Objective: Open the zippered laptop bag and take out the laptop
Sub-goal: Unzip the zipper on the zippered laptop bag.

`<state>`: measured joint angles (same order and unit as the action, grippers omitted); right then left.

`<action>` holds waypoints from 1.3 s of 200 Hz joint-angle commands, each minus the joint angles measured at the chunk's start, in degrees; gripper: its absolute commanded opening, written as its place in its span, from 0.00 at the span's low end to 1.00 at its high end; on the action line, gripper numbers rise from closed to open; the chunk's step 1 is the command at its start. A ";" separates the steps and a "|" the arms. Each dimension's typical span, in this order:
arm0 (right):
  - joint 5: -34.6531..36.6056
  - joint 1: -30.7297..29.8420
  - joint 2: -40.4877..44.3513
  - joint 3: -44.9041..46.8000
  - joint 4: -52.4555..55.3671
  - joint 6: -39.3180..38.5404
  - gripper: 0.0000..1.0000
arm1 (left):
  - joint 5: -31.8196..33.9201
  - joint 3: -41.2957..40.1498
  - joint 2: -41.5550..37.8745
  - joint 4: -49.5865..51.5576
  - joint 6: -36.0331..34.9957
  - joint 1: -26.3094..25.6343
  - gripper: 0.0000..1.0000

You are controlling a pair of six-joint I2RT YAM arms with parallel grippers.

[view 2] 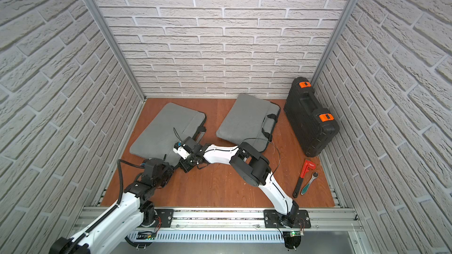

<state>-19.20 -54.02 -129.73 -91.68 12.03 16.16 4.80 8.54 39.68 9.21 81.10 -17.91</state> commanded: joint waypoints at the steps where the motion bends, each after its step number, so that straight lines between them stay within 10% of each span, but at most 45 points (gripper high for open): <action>1: 6.78 3.20 1.79 -0.53 6.24 0.99 0.06 | 4.43 -1.55 -0.77 6.24 -0.27 1.21 0.00; 260: 11.47 11.73 1.16 -7.19 12.83 -1.81 0.06 | 7.95 0.54 -12.34 21.66 0.29 4.14 0.00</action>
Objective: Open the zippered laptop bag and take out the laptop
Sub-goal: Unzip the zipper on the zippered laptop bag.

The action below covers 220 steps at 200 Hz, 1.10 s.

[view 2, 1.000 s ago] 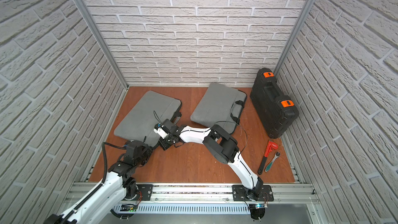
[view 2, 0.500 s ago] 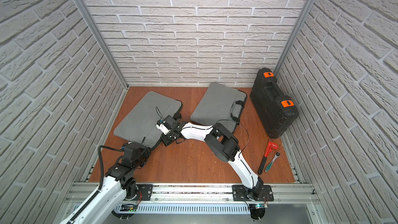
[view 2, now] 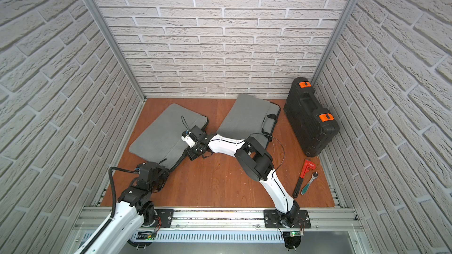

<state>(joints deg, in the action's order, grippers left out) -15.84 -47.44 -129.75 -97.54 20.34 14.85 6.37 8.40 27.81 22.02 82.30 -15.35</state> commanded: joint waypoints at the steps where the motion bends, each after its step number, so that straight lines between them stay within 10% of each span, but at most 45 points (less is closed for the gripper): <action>1: 8.19 5.25 1.17 -1.38 4.53 -0.51 0.06 | 6.37 0.66 -0.48 8.93 -0.92 1.66 0.00; 220: 7.30 8.76 -0.13 -3.98 7.52 -1.76 0.06 | 9.90 2.64 -8.26 18.45 -1.49 3.35 0.00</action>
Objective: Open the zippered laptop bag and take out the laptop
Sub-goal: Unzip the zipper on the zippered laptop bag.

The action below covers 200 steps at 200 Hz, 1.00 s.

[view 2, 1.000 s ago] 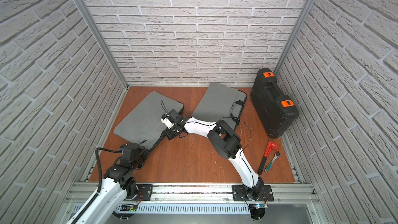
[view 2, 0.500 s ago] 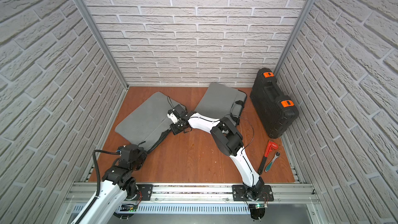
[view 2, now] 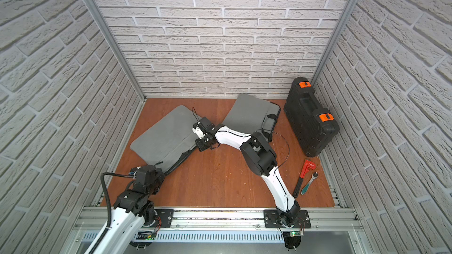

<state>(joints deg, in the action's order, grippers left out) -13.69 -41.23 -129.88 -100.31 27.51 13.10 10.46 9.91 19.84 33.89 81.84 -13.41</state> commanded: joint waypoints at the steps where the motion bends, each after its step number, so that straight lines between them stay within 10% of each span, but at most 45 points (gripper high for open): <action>1: 5.17 2.56 -0.01 -1.20 0.35 -0.01 0.06 | 5.81 1.15 -0.26 6.56 -1.09 1.43 0.00; 200: 7.06 5.90 1.28 -1.16 2.68 -2.03 0.06 | 6.47 5.54 -2.83 13.22 -8.11 13.88 0.00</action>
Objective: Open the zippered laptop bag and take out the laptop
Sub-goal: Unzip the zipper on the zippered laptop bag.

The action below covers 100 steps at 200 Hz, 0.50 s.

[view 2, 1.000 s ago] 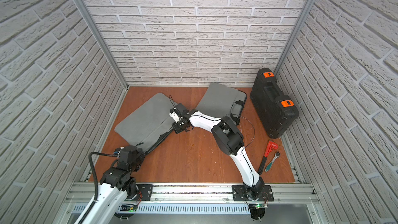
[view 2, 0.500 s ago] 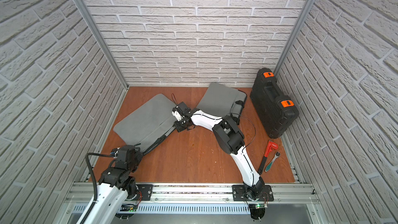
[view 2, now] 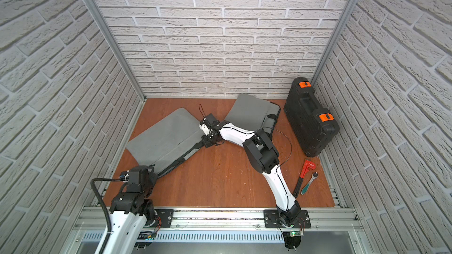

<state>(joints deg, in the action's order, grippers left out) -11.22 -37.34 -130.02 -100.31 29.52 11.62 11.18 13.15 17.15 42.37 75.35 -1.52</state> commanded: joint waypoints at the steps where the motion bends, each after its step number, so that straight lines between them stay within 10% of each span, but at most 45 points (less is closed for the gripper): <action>1: 4.61 2.01 1.42 -1.18 0.69 -0.55 0.06 | 5.81 2.36 -0.08 4.78 -1.70 2.02 0.00; 100: 5.18 2.30 4.40 1.95 0.50 -0.86 0.06 | 4.15 4.33 8.24 -2.39 -10.69 14.73 0.00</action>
<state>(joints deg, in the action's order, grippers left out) -10.11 -36.95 -129.60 -100.01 30.20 10.87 11.55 16.78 23.44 43.03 67.44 10.04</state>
